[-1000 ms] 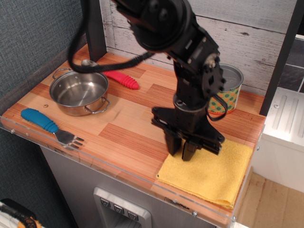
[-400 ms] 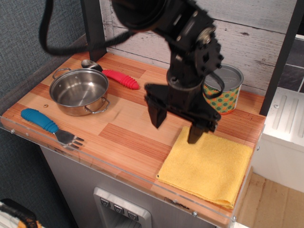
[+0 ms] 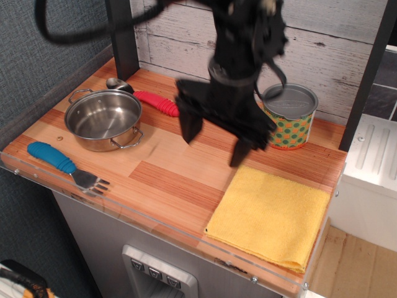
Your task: Move orange towel to front right corner of table
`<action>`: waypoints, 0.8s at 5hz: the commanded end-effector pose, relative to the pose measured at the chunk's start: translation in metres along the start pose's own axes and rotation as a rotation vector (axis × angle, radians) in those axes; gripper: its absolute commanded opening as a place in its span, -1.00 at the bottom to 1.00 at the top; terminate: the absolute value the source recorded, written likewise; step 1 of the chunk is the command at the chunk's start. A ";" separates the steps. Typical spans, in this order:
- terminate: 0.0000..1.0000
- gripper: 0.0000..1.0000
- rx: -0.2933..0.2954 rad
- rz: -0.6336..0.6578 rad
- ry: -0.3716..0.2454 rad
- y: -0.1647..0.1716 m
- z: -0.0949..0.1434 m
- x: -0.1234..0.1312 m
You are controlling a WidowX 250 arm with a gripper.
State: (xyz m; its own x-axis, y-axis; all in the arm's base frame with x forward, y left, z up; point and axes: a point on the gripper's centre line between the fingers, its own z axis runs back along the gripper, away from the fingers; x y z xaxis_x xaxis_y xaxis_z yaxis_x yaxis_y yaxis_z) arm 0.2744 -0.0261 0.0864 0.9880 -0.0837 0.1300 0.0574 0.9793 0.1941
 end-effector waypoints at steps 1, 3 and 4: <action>-1.00 1.00 0.005 0.062 0.002 0.046 0.034 0.008; -1.00 1.00 -0.025 0.144 0.001 0.086 0.040 0.019; -1.00 1.00 -0.037 0.168 -0.001 0.105 0.035 0.030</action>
State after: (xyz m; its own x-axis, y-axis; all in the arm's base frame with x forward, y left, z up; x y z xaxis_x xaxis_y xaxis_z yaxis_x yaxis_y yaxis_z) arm 0.3071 0.0678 0.1301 0.9891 0.0854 0.1197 -0.1001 0.9874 0.1225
